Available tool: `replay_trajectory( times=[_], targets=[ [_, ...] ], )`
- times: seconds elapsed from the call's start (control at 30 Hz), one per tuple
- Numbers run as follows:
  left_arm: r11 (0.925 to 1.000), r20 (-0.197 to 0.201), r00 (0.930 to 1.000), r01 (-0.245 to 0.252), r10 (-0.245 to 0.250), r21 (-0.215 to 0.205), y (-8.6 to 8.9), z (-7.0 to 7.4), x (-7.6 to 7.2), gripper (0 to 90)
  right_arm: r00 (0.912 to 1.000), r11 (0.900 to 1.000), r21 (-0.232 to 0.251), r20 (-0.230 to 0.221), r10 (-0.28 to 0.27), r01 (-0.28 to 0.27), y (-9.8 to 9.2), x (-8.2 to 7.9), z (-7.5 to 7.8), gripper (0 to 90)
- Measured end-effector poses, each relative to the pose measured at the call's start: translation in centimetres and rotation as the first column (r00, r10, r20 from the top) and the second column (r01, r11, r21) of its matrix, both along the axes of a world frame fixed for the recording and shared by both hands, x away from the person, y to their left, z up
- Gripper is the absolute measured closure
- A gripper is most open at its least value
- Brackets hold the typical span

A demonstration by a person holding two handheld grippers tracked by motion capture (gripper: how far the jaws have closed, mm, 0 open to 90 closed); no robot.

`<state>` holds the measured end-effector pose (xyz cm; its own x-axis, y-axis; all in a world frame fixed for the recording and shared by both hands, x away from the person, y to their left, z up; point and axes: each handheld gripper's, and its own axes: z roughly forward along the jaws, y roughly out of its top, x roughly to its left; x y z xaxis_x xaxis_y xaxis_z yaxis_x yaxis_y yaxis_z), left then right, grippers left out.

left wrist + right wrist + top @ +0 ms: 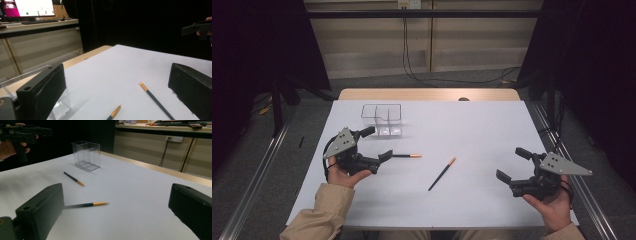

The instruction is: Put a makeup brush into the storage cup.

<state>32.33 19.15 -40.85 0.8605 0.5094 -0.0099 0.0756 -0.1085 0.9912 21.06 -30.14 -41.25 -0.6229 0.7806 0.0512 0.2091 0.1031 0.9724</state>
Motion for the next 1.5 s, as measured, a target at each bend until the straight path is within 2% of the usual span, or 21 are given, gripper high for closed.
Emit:
replay_trajectory(
  times=[0.17, 0.37, 0.8, 1.13, 1.5],
  targets=[
    [1.0000, 0.013, 0.9999, -0.004, 0.004, -0.004, -0.9, 0.1, 0.5, 1.1, 1.0000, 1.000, 0.001, -0.002, 0.001, -0.001, 0.0, 0.0, 0.0, 0.0],
    [0.9999, 0.006, 0.9999, -0.016, 0.016, -0.005, -1.7, -0.4, 1.2, 1.1, 1.0000, 1.000, 0.002, 0.001, -0.001, 0.001, -0.1, 0.0, 0.0, 0.0],
    [1.0000, 0.011, 0.9999, -0.004, 0.004, -0.002, -3.0, -0.7, 2.6, 1.1, 0.9999, 1.000, -0.014, -0.011, 0.008, -0.008, 0.0, 0.0, -0.2, 0.0],
    [0.9998, -0.011, 0.9999, -0.006, 0.006, -0.019, -3.5, -1.3, 3.4, 1.0, 0.9999, 1.000, -0.009, -0.008, 0.008, -0.008, 0.0, 0.0, -0.2, 0.0],
    [0.9998, -0.026, 0.9995, -0.017, 0.017, -0.014, -4.1, -2.1, 4.2, 1.0, 0.9999, 1.000, -0.007, -0.011, 0.012, -0.012, 0.0, 0.0, -0.3, 0.0]
  ],
)
